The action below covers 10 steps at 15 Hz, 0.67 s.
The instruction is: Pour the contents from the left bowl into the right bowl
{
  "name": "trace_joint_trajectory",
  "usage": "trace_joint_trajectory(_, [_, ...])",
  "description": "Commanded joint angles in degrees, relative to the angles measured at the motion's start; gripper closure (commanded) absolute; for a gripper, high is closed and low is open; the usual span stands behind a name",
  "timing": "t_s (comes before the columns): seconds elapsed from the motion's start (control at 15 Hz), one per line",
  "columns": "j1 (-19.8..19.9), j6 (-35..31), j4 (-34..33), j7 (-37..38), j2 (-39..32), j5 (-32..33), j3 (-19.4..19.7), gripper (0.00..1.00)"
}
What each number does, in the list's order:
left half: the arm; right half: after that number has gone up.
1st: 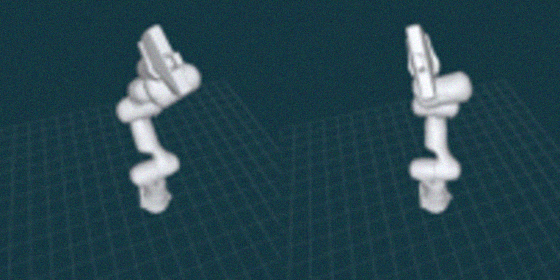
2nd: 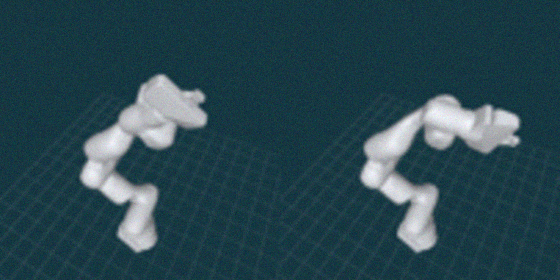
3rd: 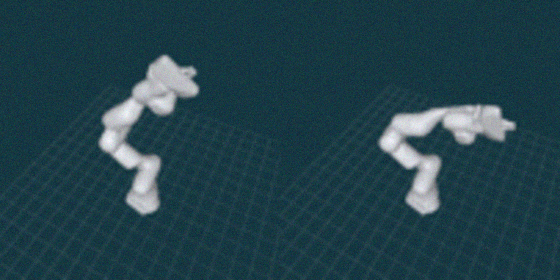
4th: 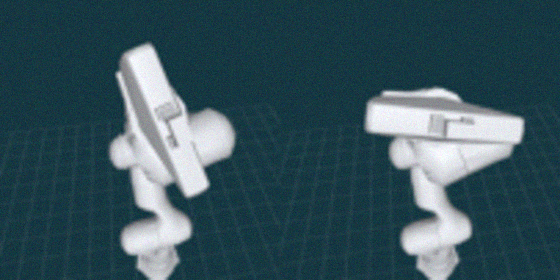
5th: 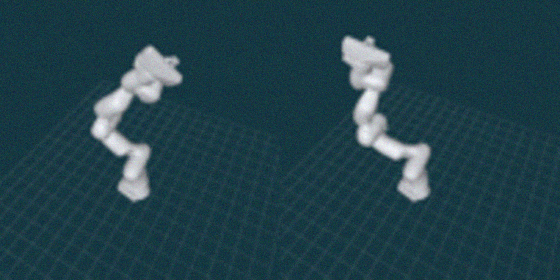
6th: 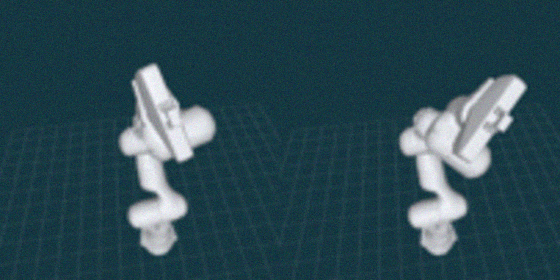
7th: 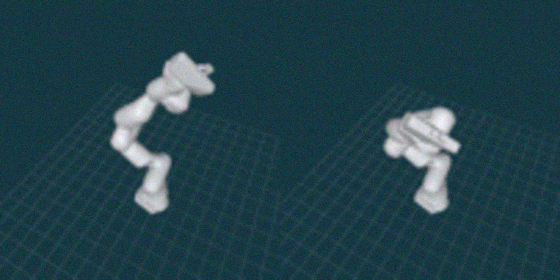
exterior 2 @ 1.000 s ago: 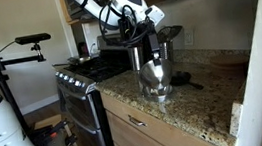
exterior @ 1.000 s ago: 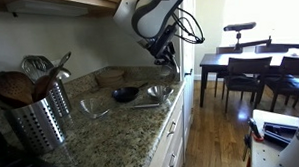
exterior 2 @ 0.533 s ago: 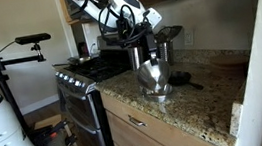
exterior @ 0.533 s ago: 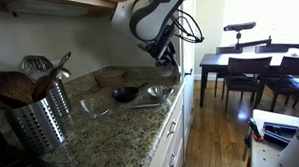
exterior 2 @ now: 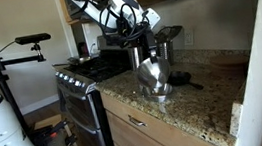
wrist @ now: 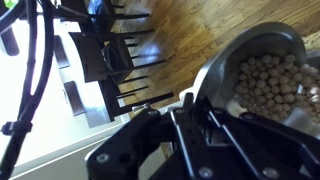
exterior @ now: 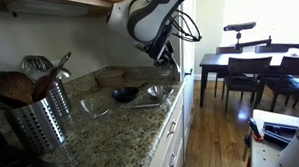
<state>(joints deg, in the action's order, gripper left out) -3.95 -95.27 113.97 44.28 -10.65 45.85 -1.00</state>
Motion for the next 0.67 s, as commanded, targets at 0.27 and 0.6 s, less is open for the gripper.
trace_joint_trajectory(0.27, [-0.26,1.45,-4.37,-1.17,-4.70,2.24,0.69,0.92])
trace_joint_trajectory(0.6, [-0.70,2.32,-5.92,-1.52,-6.24,2.62,1.01,0.92])
